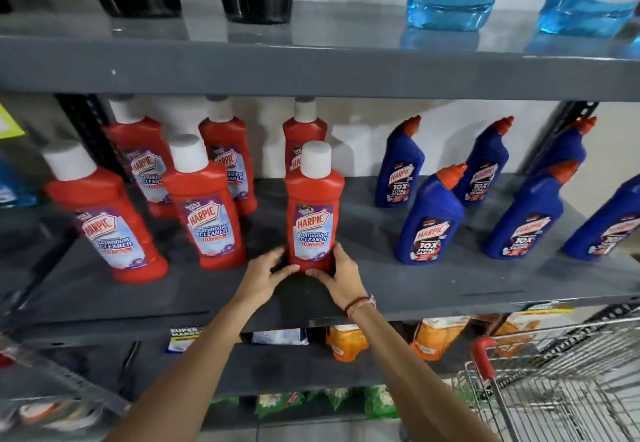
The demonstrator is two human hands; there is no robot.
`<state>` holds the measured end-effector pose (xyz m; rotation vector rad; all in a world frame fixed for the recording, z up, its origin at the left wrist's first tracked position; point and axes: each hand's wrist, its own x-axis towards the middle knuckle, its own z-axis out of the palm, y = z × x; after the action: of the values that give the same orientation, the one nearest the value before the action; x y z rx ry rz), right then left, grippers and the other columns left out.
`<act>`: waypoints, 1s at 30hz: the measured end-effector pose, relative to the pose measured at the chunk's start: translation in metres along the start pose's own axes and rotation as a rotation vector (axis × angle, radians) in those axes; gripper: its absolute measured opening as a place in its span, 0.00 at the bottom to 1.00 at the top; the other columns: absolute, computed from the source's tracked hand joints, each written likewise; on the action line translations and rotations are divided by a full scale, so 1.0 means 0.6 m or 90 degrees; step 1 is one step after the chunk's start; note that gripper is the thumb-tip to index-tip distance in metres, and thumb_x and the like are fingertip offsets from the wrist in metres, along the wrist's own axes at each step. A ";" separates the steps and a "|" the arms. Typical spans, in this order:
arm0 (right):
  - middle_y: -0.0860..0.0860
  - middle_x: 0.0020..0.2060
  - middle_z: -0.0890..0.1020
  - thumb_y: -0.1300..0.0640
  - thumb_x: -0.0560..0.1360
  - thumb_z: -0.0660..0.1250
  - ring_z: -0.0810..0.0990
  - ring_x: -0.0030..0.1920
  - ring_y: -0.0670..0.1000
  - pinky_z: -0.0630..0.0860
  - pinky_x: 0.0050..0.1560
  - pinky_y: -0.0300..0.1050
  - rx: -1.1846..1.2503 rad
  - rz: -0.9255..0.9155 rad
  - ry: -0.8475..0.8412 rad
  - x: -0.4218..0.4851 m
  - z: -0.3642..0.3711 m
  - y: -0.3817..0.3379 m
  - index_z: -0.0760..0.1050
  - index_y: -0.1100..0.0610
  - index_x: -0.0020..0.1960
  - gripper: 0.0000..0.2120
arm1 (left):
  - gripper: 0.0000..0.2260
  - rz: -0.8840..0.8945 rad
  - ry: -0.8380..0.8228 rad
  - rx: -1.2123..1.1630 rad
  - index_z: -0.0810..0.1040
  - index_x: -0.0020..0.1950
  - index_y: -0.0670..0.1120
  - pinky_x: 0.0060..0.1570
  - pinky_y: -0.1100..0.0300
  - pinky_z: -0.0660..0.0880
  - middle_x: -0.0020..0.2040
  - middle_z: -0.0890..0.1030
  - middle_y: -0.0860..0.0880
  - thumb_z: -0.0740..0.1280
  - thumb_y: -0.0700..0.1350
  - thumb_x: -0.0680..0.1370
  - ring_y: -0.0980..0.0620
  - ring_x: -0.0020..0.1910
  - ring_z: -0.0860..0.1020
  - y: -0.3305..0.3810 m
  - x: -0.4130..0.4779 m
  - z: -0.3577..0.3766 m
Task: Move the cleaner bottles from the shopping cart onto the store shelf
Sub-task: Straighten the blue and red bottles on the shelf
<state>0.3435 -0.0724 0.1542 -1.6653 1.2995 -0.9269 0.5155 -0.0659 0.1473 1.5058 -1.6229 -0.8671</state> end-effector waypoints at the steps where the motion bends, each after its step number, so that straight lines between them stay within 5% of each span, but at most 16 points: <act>1: 0.53 0.61 0.78 0.58 0.70 0.73 0.73 0.58 0.45 0.68 0.61 0.37 -0.004 0.003 0.001 0.000 0.000 0.000 0.67 0.58 0.65 0.26 | 0.20 -0.002 -0.003 -0.001 0.73 0.62 0.40 0.62 0.52 0.73 0.61 0.78 0.42 0.70 0.44 0.73 0.48 0.60 0.76 -0.002 0.003 0.000; 10: 0.55 0.63 0.77 0.58 0.72 0.70 0.74 0.63 0.53 0.67 0.58 0.33 -0.033 0.025 0.020 -0.001 0.006 0.001 0.65 0.59 0.67 0.27 | 0.22 -0.007 0.043 0.000 0.71 0.66 0.41 0.60 0.60 0.70 0.63 0.77 0.42 0.69 0.46 0.74 0.49 0.62 0.75 0.013 -0.010 0.008; 14: 0.53 0.59 0.78 0.58 0.73 0.69 0.76 0.57 0.48 0.67 0.54 0.31 -0.011 0.019 0.179 -0.031 0.024 -0.002 0.67 0.59 0.67 0.25 | 0.22 -0.023 0.045 -0.034 0.69 0.68 0.43 0.61 0.61 0.71 0.65 0.75 0.43 0.66 0.49 0.76 0.50 0.63 0.74 0.019 -0.037 -0.002; 17: 0.53 0.53 0.79 0.59 0.74 0.67 0.79 0.51 0.50 0.76 0.52 0.43 0.042 -0.032 0.290 -0.070 0.051 -0.008 0.72 0.53 0.59 0.13 | 0.13 0.017 0.202 -0.079 0.77 0.58 0.42 0.47 0.75 0.73 0.53 0.82 0.43 0.65 0.47 0.76 0.61 0.48 0.79 0.014 -0.065 -0.040; 19: 0.52 0.47 0.79 0.59 0.74 0.67 0.79 0.45 0.52 0.79 0.48 0.51 0.015 -0.087 0.251 -0.081 0.084 -0.017 0.74 0.52 0.53 0.08 | 0.12 0.023 0.369 -0.112 0.78 0.51 0.41 0.43 0.69 0.75 0.44 0.84 0.41 0.64 0.49 0.77 0.57 0.40 0.81 -0.001 -0.082 -0.074; 21: 0.53 0.46 0.80 0.59 0.74 0.68 0.79 0.45 0.52 0.79 0.48 0.53 -0.010 -0.118 0.179 -0.068 0.115 -0.032 0.75 0.55 0.53 0.09 | 0.13 0.001 0.465 -0.091 0.76 0.53 0.40 0.43 0.67 0.74 0.46 0.81 0.40 0.63 0.49 0.77 0.48 0.43 0.80 -0.023 -0.086 -0.103; 23: 0.55 0.53 0.79 0.58 0.73 0.68 0.79 0.53 0.54 0.77 0.57 0.50 -0.017 -0.107 0.094 -0.039 0.145 -0.051 0.73 0.58 0.60 0.16 | 0.15 -0.055 0.428 -0.047 0.71 0.62 0.40 0.53 0.70 0.72 0.59 0.75 0.39 0.62 0.46 0.78 0.47 0.55 0.76 -0.047 -0.083 -0.126; 25: 0.57 0.65 0.73 0.58 0.73 0.68 0.72 0.65 0.55 0.69 0.68 0.48 -0.012 -0.076 -0.015 -0.004 0.170 -0.068 0.66 0.60 0.68 0.25 | 0.24 -0.084 0.290 -0.028 0.62 0.70 0.43 0.66 0.55 0.68 0.69 0.68 0.41 0.64 0.46 0.77 0.46 0.66 0.69 -0.071 -0.079 -0.138; 30: 0.59 0.70 0.69 0.59 0.76 0.65 0.67 0.70 0.56 0.63 0.72 0.49 -0.011 -0.059 -0.156 0.052 0.201 -0.082 0.56 0.60 0.73 0.30 | 0.30 -0.142 0.095 -0.051 0.55 0.74 0.49 0.68 0.55 0.61 0.73 0.64 0.47 0.65 0.48 0.76 0.49 0.71 0.63 -0.080 -0.078 -0.163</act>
<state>0.4775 -0.0771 0.1531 -1.8025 1.0760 -0.7392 0.6259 -0.0220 0.1502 1.6747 -1.3151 -0.9054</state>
